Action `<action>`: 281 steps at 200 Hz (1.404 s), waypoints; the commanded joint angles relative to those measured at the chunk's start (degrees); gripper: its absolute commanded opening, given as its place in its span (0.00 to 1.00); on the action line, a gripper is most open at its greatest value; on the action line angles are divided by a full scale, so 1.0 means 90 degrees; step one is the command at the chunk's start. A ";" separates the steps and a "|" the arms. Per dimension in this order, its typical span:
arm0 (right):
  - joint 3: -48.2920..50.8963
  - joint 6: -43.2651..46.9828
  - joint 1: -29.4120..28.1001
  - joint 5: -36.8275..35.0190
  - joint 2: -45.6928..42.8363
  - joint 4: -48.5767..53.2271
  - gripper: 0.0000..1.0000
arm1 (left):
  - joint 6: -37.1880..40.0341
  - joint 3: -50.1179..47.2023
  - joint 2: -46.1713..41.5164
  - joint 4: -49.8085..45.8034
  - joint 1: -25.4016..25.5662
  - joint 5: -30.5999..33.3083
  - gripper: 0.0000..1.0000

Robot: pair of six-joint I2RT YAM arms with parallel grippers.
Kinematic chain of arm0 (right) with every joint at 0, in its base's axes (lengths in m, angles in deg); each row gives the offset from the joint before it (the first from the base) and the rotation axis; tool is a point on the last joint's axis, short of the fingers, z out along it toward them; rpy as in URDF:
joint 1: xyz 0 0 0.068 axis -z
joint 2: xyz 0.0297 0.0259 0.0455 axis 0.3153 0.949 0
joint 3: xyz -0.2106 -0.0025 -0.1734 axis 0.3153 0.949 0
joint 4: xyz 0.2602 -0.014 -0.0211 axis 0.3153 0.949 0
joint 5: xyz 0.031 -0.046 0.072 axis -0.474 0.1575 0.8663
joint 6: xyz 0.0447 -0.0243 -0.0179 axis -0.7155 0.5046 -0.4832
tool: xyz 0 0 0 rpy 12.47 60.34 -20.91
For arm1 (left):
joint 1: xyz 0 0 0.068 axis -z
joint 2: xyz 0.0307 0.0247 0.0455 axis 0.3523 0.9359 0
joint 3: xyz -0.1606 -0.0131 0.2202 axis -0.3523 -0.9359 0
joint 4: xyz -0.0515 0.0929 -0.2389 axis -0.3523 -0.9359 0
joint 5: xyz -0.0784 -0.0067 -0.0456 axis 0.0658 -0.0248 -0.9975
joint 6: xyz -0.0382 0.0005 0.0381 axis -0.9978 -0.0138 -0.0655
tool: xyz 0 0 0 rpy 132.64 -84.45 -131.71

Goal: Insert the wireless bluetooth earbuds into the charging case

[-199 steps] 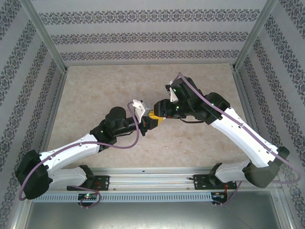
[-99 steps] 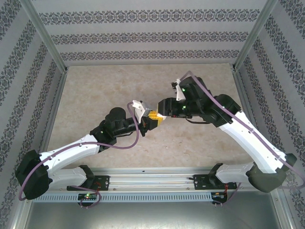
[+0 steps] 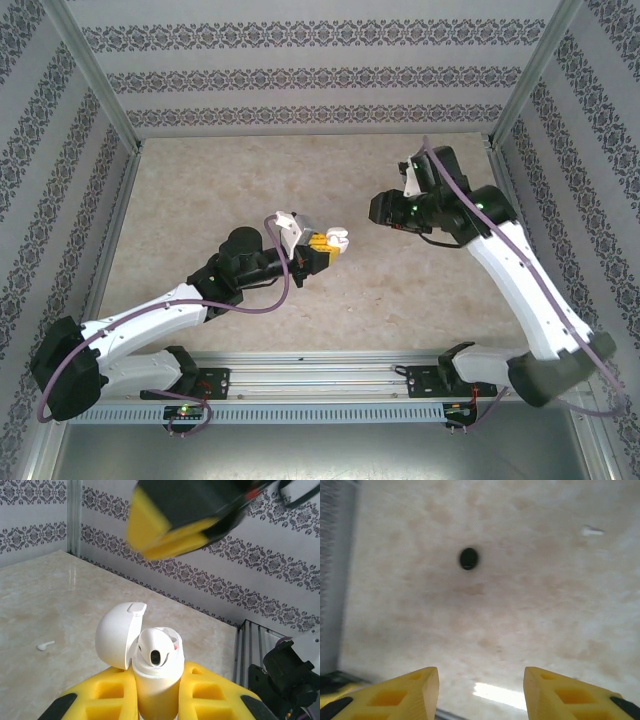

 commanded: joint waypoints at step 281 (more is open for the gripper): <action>-0.4251 0.4589 0.1127 -0.0622 0.7391 0.0827 0.59 | 0.0143 0.0327 -0.0588 -0.1780 -0.0024 -0.0155 0.00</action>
